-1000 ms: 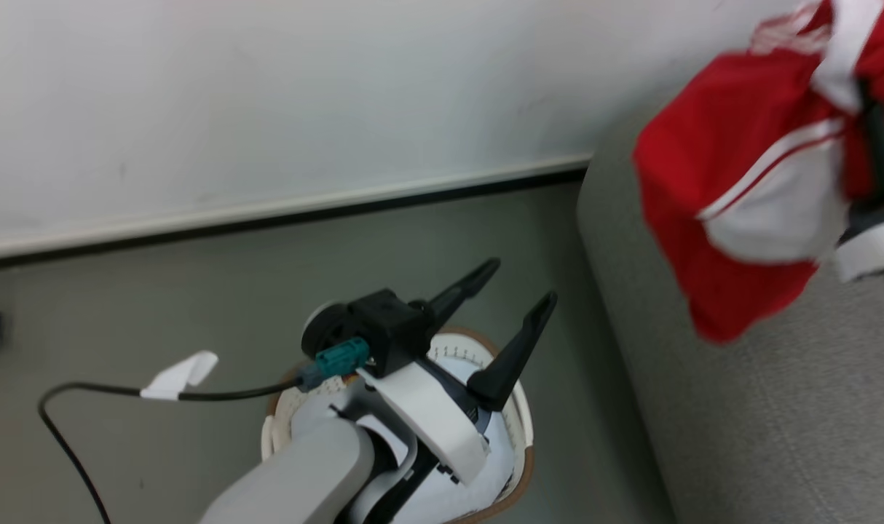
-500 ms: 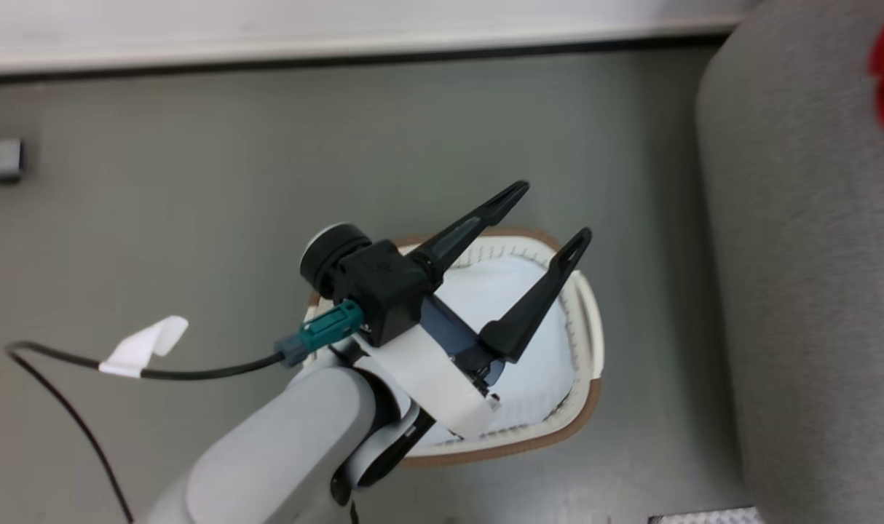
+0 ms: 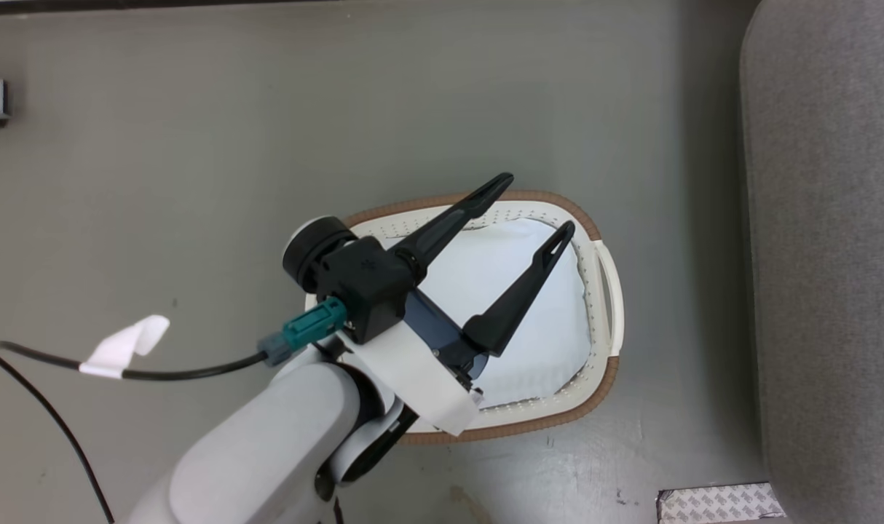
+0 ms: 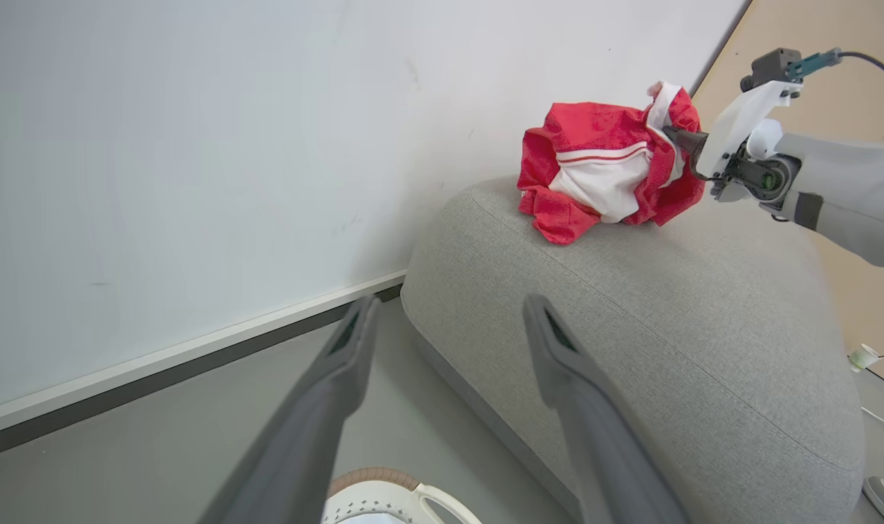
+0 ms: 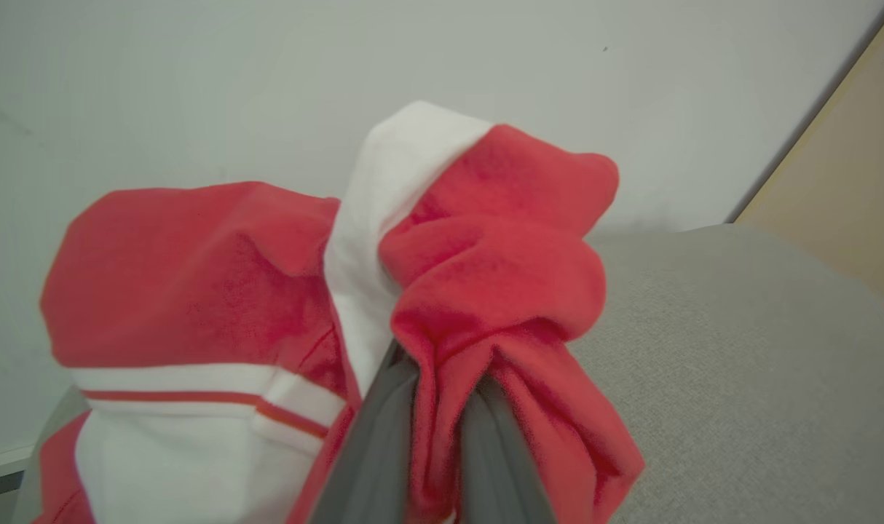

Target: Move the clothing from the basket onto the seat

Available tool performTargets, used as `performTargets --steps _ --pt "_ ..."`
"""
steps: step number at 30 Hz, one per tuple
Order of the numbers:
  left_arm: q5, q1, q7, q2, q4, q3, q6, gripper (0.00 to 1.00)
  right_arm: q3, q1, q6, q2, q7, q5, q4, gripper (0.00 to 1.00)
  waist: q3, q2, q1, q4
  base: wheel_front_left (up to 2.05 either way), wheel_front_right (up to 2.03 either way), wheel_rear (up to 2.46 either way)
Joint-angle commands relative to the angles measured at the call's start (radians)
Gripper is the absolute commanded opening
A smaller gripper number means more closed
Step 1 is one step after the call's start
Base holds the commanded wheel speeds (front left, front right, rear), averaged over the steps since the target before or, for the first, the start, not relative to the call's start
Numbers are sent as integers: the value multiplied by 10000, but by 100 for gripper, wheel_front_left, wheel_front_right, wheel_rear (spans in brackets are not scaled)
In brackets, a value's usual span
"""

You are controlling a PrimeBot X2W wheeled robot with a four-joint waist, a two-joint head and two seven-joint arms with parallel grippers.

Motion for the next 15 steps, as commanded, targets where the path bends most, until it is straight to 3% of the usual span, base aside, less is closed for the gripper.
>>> performTargets --steps 1,4,5,6,7,15 --pt "-74 160 -32 74 46 17 32 100 -511 250 -25 213 -91 -360 192 0 -98 0 -2 -73 0 0 0" --pt "-132 311 -32 137 88 4 105 100 -1243 414 -25 575 -149 -1023 308 0 -254 0 -2 -168 0 0 0" --pt "-157 349 -35 150 110 -2 116 100 -1395 446 -25 678 -202 -1222 302 13 -322 0 -2 -201 0 0 0" --pt "-177 396 -41 157 132 -10 142 100 -1545 463 -25 799 -273 -1421 281 40 -409 0 -2 -241 0 0 0" --pt "-194 442 -60 155 147 -13 138 100 -1634 500 -25 902 -298 -1624 254 100 -504 0 -2 -277 0 0 0" --pt "-493 1031 -438 45 564 28 256 100 -1549 1574 -25 1567 -846 -2220 -145 100 -1713 0 -2 -438 0 0 0"
